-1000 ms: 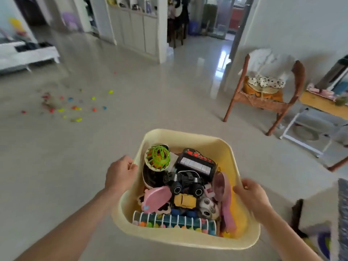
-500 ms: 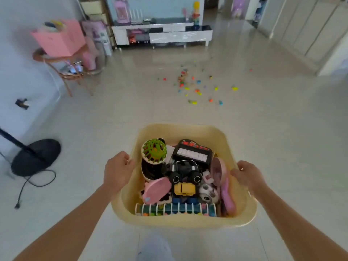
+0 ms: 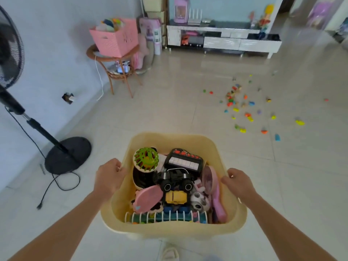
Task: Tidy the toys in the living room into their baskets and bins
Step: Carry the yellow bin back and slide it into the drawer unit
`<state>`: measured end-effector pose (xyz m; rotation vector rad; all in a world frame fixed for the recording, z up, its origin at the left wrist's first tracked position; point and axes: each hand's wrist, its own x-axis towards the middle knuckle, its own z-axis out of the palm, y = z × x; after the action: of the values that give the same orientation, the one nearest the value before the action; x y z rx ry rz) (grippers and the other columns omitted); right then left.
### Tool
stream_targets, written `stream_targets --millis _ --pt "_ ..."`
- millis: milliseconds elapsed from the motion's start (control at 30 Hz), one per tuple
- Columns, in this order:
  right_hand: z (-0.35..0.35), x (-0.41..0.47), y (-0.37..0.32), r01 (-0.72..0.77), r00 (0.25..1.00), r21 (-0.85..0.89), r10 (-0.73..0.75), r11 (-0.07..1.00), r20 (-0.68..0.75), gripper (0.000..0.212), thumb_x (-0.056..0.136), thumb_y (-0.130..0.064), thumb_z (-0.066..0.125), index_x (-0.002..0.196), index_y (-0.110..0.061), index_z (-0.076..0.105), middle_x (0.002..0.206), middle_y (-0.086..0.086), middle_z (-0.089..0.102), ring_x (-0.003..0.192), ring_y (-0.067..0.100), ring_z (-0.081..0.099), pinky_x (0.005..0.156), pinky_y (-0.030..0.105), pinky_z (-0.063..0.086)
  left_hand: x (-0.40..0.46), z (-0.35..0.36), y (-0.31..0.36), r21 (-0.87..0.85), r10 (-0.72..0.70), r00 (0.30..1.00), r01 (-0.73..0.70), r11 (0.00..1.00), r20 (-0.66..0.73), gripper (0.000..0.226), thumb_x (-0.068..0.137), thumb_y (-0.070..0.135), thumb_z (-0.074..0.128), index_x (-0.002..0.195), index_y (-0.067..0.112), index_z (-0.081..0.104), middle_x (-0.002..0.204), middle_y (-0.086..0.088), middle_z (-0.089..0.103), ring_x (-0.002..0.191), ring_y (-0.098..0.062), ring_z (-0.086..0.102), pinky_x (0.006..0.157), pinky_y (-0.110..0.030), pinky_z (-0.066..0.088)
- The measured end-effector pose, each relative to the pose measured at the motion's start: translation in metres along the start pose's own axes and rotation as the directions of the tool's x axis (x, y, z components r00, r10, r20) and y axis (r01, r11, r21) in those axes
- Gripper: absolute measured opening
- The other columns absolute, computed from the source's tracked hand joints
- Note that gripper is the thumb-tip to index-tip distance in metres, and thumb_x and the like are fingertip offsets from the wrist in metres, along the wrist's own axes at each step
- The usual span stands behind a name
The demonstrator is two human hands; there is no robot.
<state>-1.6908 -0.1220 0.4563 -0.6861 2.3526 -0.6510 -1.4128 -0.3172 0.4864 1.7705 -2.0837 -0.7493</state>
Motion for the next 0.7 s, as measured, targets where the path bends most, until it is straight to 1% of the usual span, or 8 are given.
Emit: stream_targets --millis 100,200,267,333,467,533,633,700 --pt "-0.01 0.065 -0.032 0.012 1.0 0.006 -0.012 1.0 -0.013 0.022 0.081 -0.016 0.055 0.063 -0.012 0.044 0.065 0.003 0.05 0.07 0.025 0.05 0.056 0.03 0.033 0.064 0.007 0.028 -0.001 0.001 1.0 -0.001 1.0 -0.009 0.006 0.082 0.014 0.058 0.078 0.01 0.057 0.067 -0.004 0.058 0.063 -0.025 0.054 0.056 -0.03 0.041" --pt "-0.025 0.132 -0.056 0.023 1.0 -0.007 -0.023 1.0 -0.02 0.023 0.081 -0.016 0.056 0.062 -0.013 0.043 0.068 0.005 0.052 0.074 0.027 0.052 0.059 0.032 0.034 0.121 0.022 0.06 0.027 0.019 1.0 -0.018 0.999 -0.018 0.008 0.084 0.015 0.057 0.078 0.01 0.056 0.067 -0.003 0.056 0.06 -0.017 0.047 0.053 -0.023 0.034" --pt "-0.04 0.188 -0.073 0.062 0.998 -0.035 -0.063 0.997 -0.022 0.021 0.08 -0.015 0.057 0.063 -0.012 0.044 0.071 0.007 0.053 0.076 0.027 0.053 0.06 0.032 0.033 0.164 0.04 0.085 0.045 0.013 0.999 -0.012 0.999 -0.035 0.008 0.085 0.016 0.056 0.079 0.01 0.056 0.071 -0.005 0.059 0.061 -0.017 0.048 0.052 -0.02 0.032" --pt "-0.059 0.246 -0.092 0.097 0.995 -0.036 -0.098 0.995 -0.028 0.021 0.08 -0.015 0.057 0.063 -0.012 0.044 0.07 0.006 0.053 0.075 0.026 0.052 0.06 0.031 0.033 0.205 0.061 0.112 0.027 0.003 0.999 -0.002 1.0 -0.054 0.01 0.087 0.017 0.056 0.08 0.01 0.056 0.073 -0.006 0.059 0.065 -0.02 0.05 0.053 -0.022 0.034" --pt "-0.106 0.353 -0.133 0.149 0.988 -0.088 -0.152 0.985 -0.031 0.03 0.08 -0.015 0.056 0.057 -0.015 0.037 0.066 0.004 0.046 0.072 0.025 0.048 0.06 0.032 0.032 0.283 0.088 0.178 -0.007 -0.046 0.996 0.046 0.999 -0.08 0.013 0.086 0.018 0.057 0.078 0.007 0.057 0.072 -0.005 0.059 0.069 -0.025 0.054 0.06 -0.033 0.042" --pt "-0.128 0.398 -0.151 0.151 0.987 -0.119 -0.155 0.981 -0.026 0.031 0.08 -0.016 0.057 0.057 -0.015 0.035 0.063 0.003 0.044 0.072 0.025 0.048 0.059 0.032 0.031 0.319 0.096 0.205 -0.023 -0.071 0.992 0.069 0.997 -0.1 0.012 0.085 0.018 0.058 0.08 0.007 0.058 0.073 -0.006 0.059 0.068 -0.025 0.054 0.061 -0.032 0.043" --pt "-0.151 0.452 -0.181 0.154 0.987 -0.127 -0.157 0.98 -0.017 0.022 0.081 -0.016 0.057 0.065 -0.012 0.043 0.067 0.004 0.047 0.075 0.026 0.049 0.061 0.031 0.032 0.37 0.102 0.242 -0.035 -0.062 0.993 0.059 0.998 -0.104 0.011 0.085 0.017 0.058 0.081 0.007 0.058 0.075 -0.007 0.059 0.062 -0.019 0.051 0.051 -0.026 0.037" --pt "-0.16 0.493 -0.201 0.136 0.99 -0.131 -0.14 0.982 -0.016 0.01 0.082 -0.017 0.057 0.083 -0.01 0.051 0.08 0.007 0.052 0.08 0.026 0.05 0.064 0.029 0.034 0.413 0.109 0.262 -0.026 -0.052 0.992 0.049 0.998 -0.111 0.011 0.085 0.017 0.058 0.082 0.007 0.059 0.076 -0.007 0.059 0.066 -0.021 0.052 0.052 -0.027 0.035"
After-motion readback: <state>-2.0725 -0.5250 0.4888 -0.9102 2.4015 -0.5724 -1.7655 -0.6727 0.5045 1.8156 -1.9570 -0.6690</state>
